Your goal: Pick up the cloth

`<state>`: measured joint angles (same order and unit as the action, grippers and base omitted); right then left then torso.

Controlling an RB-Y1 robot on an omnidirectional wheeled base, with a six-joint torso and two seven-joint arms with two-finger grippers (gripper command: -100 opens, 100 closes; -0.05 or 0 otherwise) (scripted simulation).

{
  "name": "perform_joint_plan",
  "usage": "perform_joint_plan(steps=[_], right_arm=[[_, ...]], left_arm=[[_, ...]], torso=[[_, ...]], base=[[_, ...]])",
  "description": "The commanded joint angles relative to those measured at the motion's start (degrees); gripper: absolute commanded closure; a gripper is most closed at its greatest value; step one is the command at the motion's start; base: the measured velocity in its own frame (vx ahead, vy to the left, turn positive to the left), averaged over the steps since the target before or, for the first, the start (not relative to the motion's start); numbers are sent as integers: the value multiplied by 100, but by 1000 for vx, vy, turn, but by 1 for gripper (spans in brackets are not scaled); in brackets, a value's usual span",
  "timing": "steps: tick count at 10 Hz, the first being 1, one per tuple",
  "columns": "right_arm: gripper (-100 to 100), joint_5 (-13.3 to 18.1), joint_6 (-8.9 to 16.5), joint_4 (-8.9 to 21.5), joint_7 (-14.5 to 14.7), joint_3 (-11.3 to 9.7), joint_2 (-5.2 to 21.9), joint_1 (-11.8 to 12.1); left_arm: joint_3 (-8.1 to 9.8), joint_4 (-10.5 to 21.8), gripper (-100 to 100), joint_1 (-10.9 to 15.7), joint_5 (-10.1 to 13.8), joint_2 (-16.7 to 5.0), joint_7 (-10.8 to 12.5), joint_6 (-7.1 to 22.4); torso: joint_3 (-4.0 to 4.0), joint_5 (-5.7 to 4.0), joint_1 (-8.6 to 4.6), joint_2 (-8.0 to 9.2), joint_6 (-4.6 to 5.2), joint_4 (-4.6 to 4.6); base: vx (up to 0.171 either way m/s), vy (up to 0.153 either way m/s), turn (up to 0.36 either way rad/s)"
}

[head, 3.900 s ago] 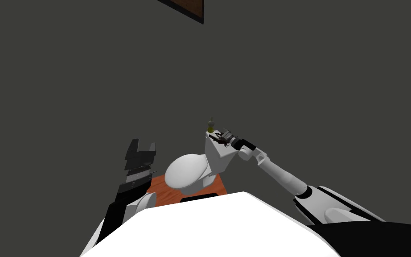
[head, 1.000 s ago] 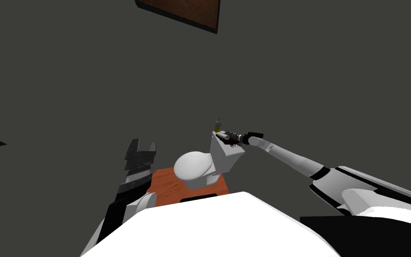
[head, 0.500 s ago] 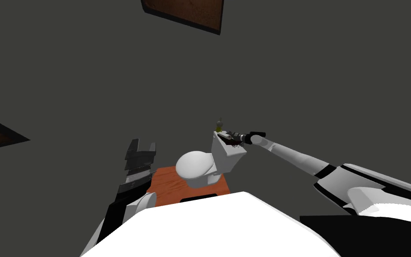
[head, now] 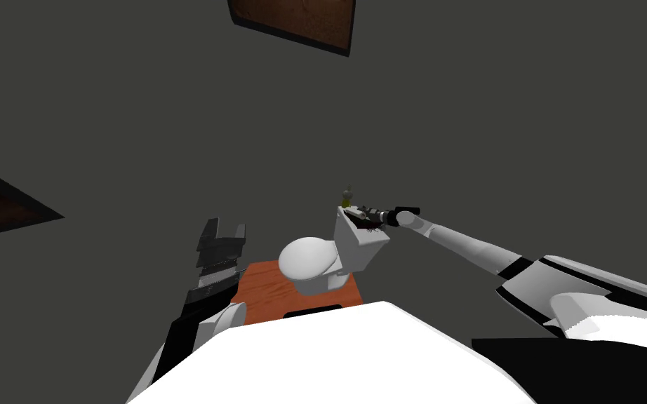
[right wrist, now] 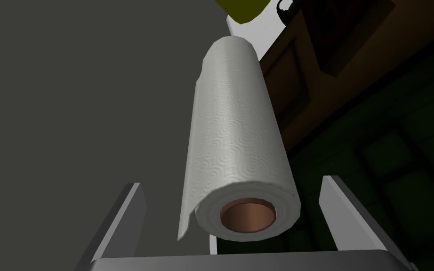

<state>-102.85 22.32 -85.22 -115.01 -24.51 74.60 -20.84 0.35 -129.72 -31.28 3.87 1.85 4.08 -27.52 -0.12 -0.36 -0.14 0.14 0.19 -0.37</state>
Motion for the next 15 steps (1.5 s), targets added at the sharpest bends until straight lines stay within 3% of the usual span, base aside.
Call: perform_joint_plan(steps=[1,3,5,6,10,11,12,15], right_arm=[[-100,-14,-29,-199,41,-5,30,65],[-100,-31,-66,-448,93,-12,67,145],[-100,-56,-37,-399,155,2,30,137],[100,-55,-39,-407,159,1,30,137],[100,-56,-39,-405,157,0,29,138],[0,-55,-39,-405,159,0,29,138],[100,-21,-44,-299,62,-8,45,97],[100,-3,-7,-50,10,-1,7,16]], left_arm=[[0,0,0,0,0,0,0,0],[0,0,0,-2,0,0,0,0],[0,0,0,-2,0,0,0,0],[0,0,0,-1,0,0,0,0],[0,0,0,0,0,0,0,0],[0,0,0,0,0,0,0,0],[0,0,0,0,0,0,0,0],[0,0,0,2,0,-1,0,0]], torso=[[0,0,0,0,0,0],[-27,4,10,-51,4,-9],[-32,8,25,-56,0,-12],[-19,5,11,-31,-1,-7],[1,2,-2,1,0,2],[2,2,-3,2,0,2],[2,1,-4,2,0,3],[34,-4,-26,58,6,14]], base=[[84,16,-188],[185,53,-195],[103,55,-68],[10,6,-9],[2,1,1],[0,0,0],[-90,-23,223],[-148,-59,132]])
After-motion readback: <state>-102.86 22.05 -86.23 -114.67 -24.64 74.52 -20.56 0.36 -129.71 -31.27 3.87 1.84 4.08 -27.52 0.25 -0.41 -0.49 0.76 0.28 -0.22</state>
